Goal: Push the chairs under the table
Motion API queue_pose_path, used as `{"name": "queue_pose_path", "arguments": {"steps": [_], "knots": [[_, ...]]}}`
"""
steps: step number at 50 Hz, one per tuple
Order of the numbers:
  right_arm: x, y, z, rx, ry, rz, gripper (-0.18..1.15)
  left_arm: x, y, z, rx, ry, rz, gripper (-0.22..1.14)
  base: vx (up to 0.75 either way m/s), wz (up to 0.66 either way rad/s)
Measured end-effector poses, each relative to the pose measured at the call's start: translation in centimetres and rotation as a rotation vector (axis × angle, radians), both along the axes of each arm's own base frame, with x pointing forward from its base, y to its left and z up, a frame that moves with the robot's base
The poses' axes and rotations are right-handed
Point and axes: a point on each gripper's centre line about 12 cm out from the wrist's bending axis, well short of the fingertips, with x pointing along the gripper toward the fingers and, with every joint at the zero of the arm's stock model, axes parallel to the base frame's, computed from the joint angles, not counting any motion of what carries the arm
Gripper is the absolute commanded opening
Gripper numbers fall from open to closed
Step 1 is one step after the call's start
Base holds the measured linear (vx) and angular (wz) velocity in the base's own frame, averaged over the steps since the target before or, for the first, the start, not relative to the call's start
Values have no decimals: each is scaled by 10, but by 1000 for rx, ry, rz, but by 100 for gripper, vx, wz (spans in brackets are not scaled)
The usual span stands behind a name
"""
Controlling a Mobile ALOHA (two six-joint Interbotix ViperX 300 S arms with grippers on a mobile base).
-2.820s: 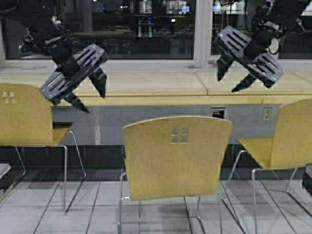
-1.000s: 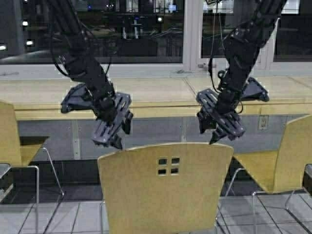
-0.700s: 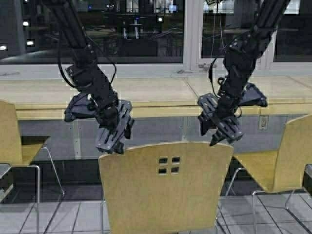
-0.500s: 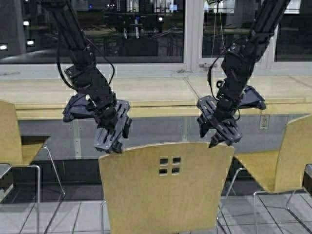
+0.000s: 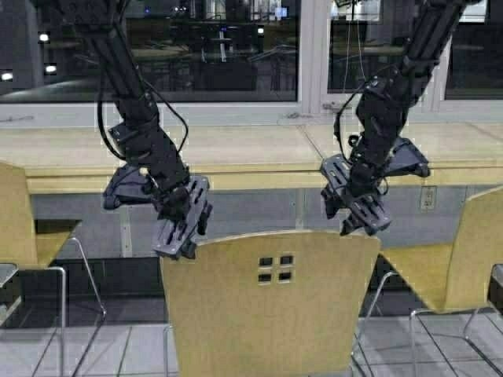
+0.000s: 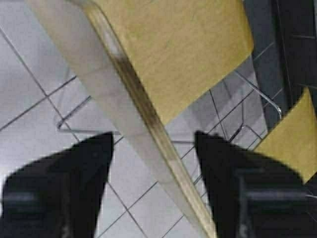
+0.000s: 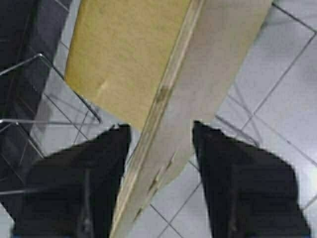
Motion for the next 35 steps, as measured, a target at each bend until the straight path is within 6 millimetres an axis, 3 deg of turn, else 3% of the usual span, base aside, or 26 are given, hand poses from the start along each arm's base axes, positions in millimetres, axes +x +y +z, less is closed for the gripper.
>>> {"name": "queue_pose_path", "arguments": {"steps": [18,35], "knots": [[-4,0,-3,2,18,4,80,-3,0,-3,2,11,-2,87,6,4],[-37,-4,-35,10,151,-5,80,-26,-12,-18,-1,80,-40,87,9,6]]}}
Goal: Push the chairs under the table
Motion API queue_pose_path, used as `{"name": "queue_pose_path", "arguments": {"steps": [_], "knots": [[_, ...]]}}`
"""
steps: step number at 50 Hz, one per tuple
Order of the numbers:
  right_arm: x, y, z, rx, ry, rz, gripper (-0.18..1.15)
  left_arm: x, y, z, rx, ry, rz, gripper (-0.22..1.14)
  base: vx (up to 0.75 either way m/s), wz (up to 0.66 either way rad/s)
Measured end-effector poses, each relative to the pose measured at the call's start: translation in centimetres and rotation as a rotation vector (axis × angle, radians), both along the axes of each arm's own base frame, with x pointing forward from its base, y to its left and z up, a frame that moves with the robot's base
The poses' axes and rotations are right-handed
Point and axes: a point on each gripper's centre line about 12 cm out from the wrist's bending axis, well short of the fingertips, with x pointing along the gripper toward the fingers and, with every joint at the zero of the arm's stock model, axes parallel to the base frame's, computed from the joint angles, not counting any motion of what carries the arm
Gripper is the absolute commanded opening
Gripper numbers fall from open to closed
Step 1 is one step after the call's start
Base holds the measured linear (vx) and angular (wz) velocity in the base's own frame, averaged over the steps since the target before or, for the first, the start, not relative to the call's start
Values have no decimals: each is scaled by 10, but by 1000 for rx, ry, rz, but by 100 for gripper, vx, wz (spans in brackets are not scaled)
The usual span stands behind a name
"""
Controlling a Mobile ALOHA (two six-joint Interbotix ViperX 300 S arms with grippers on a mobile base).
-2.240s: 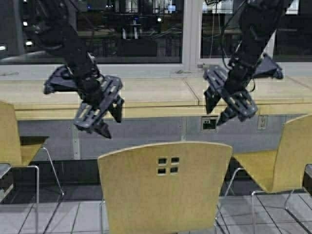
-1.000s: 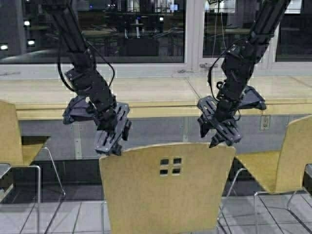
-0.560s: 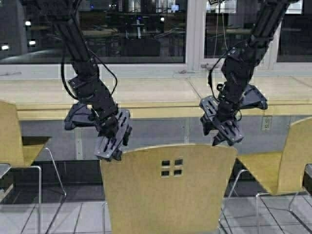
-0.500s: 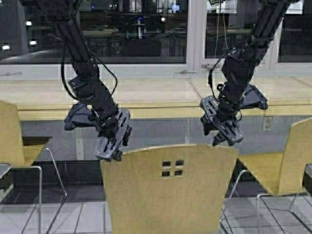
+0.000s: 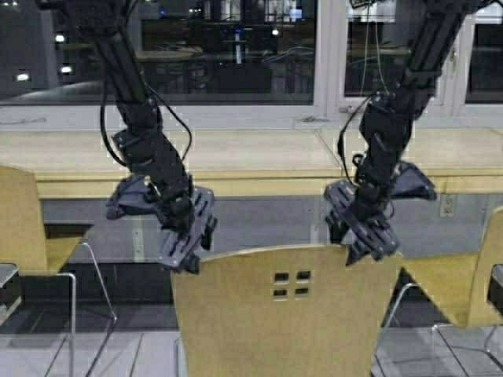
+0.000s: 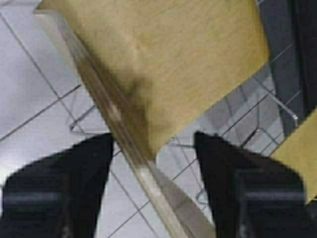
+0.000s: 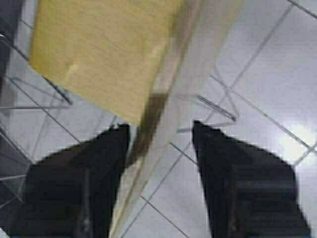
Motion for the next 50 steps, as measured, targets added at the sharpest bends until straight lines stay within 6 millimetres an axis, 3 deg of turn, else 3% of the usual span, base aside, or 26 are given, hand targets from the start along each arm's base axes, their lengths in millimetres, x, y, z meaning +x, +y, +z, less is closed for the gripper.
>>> {"name": "queue_pose_path", "arguments": {"steps": [13,36,40,50], "knots": [[-7,-4,-14,-13,21,-9,80,-16,-7,-19,-12,49,12,87,3,2],[-6,-5,-19,-16,23,-11,75,-14,-8,-23,-13,48,13,82,0,1],[-6,-4,-20,-17,23,-8,63,-14,-8,-24,-13,44,16,70,0,0],[-5,-4,-19,-9,23,-19,4,-7,-12,-23,-44,43,41,15,0,1]]}}
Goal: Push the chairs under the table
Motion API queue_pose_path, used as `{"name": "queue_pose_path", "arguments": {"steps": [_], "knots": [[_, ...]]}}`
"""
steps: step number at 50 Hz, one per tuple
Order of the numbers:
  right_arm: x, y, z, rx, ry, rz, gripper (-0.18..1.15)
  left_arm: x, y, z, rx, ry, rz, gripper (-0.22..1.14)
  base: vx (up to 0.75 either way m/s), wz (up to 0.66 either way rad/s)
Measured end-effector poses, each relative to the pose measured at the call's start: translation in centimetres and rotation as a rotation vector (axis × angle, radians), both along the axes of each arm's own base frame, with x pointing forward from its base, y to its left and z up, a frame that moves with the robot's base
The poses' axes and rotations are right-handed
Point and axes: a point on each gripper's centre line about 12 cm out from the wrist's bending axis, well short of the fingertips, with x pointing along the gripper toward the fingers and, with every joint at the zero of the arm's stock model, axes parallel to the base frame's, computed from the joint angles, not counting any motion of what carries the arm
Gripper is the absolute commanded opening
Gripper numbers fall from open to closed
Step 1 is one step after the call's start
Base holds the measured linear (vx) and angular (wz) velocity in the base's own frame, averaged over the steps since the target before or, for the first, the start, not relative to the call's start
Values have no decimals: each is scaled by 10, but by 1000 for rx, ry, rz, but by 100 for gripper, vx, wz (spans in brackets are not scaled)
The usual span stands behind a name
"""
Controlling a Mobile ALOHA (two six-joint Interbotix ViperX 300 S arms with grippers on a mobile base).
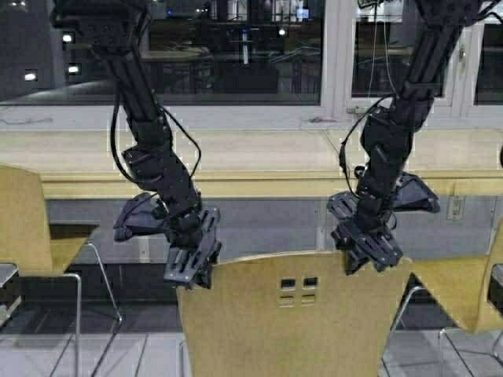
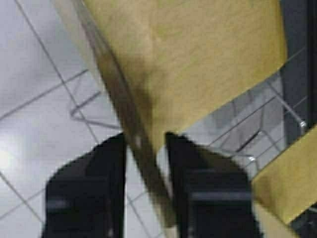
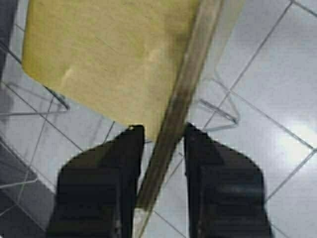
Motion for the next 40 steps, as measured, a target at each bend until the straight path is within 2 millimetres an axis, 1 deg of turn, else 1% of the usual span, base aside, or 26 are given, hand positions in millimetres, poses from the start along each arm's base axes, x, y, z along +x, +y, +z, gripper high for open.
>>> {"name": "queue_pose_path", "arguments": {"steps": [2,5,8,16,27,40], "knots": [[0,-1,-1,0,2,-3,0,1,0,-1,-8,0,11,6,1,2],[0,-1,-1,0,2,-4,1,2,-2,-1,-21,0,25,0,1,3],[1,-2,0,1,-1,-6,4,3,-4,-2,-34,2,40,1,2,4],[0,-4,-2,7,16,-6,4,1,-8,-5,-58,8,67,5,5,6],[-7,-5,-5,14,47,-2,4,6,0,-9,-59,11,87,4,9,3],[-14,2,-7,16,69,15,4,5,4,-10,-56,20,92,4,17,-2]]}}
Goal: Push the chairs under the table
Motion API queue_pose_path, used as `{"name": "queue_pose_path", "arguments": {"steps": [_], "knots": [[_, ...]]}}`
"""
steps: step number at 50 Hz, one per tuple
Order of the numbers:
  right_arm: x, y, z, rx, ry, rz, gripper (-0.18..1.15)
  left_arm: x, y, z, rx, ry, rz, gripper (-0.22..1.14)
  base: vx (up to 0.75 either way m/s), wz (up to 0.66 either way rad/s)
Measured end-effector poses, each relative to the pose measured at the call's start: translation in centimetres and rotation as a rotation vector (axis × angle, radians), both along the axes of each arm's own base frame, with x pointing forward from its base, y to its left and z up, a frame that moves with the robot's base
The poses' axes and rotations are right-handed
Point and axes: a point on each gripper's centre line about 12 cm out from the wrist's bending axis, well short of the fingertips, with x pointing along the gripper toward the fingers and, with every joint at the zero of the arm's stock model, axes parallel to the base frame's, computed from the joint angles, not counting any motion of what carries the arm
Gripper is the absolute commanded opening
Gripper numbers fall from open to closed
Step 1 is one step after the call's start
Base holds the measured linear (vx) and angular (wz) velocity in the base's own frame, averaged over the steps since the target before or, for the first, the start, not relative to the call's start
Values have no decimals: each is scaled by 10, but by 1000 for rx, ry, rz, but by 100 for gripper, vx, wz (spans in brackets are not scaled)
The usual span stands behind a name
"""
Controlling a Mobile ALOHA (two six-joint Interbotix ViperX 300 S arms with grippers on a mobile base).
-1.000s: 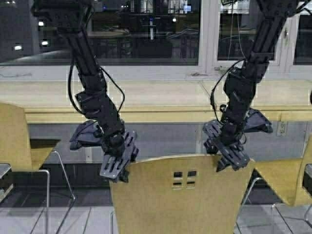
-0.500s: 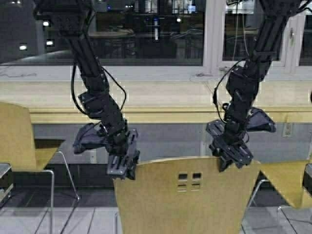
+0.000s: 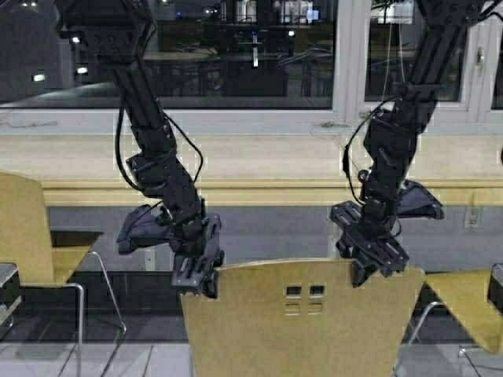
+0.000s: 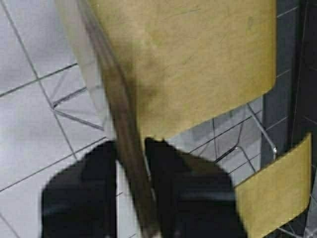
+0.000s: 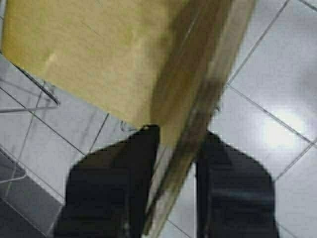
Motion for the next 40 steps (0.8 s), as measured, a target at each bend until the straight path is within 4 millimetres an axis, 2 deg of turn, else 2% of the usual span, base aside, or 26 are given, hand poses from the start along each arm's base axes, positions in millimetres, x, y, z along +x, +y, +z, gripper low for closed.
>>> {"name": "queue_pose_path", "arguments": {"steps": [20,32,40], "knots": [[-11,2,-4,3,38,12,4,-15,6,1,15,33,-1,5,23,2],[-23,5,-7,-2,65,23,4,-16,10,4,12,39,6,5,26,0],[-22,6,-7,4,68,19,4,-18,10,3,14,43,4,5,29,3]]}}
